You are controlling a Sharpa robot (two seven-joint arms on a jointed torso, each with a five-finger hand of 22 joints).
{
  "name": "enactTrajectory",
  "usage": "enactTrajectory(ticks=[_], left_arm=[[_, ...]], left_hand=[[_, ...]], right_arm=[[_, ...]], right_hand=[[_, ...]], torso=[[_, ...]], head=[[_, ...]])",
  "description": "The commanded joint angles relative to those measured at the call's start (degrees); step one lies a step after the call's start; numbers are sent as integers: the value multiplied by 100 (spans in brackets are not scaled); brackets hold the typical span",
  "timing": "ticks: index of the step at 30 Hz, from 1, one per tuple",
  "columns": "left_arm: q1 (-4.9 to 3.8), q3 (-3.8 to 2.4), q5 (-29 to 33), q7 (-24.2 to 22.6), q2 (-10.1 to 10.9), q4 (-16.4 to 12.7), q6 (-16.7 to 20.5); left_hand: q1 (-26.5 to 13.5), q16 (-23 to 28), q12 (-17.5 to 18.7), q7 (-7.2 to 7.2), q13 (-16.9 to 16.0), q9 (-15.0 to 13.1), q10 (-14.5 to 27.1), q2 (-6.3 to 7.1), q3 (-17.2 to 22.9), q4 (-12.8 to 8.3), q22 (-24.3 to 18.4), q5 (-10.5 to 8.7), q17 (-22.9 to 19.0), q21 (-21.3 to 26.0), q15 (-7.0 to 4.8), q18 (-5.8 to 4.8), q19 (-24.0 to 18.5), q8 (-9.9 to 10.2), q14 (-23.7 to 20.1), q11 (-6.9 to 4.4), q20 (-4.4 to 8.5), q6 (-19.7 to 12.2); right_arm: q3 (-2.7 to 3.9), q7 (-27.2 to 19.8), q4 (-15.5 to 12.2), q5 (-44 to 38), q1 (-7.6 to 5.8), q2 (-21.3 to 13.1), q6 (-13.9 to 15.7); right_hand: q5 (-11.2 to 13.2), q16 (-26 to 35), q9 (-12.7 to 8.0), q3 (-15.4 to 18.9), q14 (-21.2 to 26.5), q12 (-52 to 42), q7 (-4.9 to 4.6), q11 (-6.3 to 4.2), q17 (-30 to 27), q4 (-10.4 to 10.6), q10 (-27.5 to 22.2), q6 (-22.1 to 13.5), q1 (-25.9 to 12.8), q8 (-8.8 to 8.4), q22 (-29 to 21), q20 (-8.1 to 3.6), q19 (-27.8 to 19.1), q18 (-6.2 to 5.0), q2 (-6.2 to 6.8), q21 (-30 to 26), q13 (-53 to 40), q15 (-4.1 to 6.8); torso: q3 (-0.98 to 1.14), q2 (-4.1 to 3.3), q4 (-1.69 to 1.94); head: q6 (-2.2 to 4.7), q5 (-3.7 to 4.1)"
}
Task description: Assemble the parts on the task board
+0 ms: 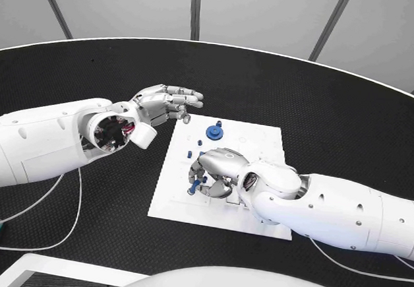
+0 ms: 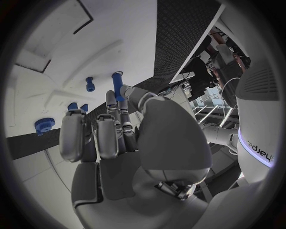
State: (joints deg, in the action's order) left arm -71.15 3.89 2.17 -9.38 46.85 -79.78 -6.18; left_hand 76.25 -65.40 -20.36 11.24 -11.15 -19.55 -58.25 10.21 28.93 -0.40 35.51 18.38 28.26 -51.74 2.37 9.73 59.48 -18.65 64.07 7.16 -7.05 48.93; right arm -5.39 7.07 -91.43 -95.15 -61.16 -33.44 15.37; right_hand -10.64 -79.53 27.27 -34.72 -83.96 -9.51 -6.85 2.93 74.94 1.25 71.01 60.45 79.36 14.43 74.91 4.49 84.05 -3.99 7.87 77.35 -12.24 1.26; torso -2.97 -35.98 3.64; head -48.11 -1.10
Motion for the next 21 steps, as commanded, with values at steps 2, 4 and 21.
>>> enactTrajectory(ticks=[2,4,21], left_arm=[[0,0,0,2,6,-2,5],[0,0,0,3,8,-4,7],[-1,0,0,9,25,-30,5]], left_hand=[[24,-35,-9,17,-6,-6,38,-11,-27,-4,-6,9,-9,13,13,87,-6,29,-35,-3,-42,-38],[24,-35,-9,17,-6,-6,38,-11,-27,-4,-6,9,-9,13,13,87,-6,29,-35,-3,-42,-38],[31,-40,-21,18,-12,-13,45,-19,-33,1,-9,10,-14,17,14,87,-5,29,-41,-3,-42,-39]], right_arm=[[-1,3,30,-61,10,23,-13],[-1,7,41,-77,14,35,-31],[-8,29,139,-231,69,155,-178]], right_hand=[[-25,-28,6,-29,-294,-18,-33,2,6,-24,33,-13,19,17,4,-41,-10,40,-24,-6,-5,39],[-25,-28,6,-29,-294,-18,-33,2,6,-24,33,-13,19,17,4,-41,-10,40,-24,-6,-5,39],[-30,-29,10,-32,-294,-13,-37,5,6,-27,33,-17,13,16,12,-40,-7,42,-23,-1,-8,36]], torso=[[-4,1,-3],[-5,-1,-2],[-10,0,-3]], head=[[-14,4],[-17,3],[-51,-18]])
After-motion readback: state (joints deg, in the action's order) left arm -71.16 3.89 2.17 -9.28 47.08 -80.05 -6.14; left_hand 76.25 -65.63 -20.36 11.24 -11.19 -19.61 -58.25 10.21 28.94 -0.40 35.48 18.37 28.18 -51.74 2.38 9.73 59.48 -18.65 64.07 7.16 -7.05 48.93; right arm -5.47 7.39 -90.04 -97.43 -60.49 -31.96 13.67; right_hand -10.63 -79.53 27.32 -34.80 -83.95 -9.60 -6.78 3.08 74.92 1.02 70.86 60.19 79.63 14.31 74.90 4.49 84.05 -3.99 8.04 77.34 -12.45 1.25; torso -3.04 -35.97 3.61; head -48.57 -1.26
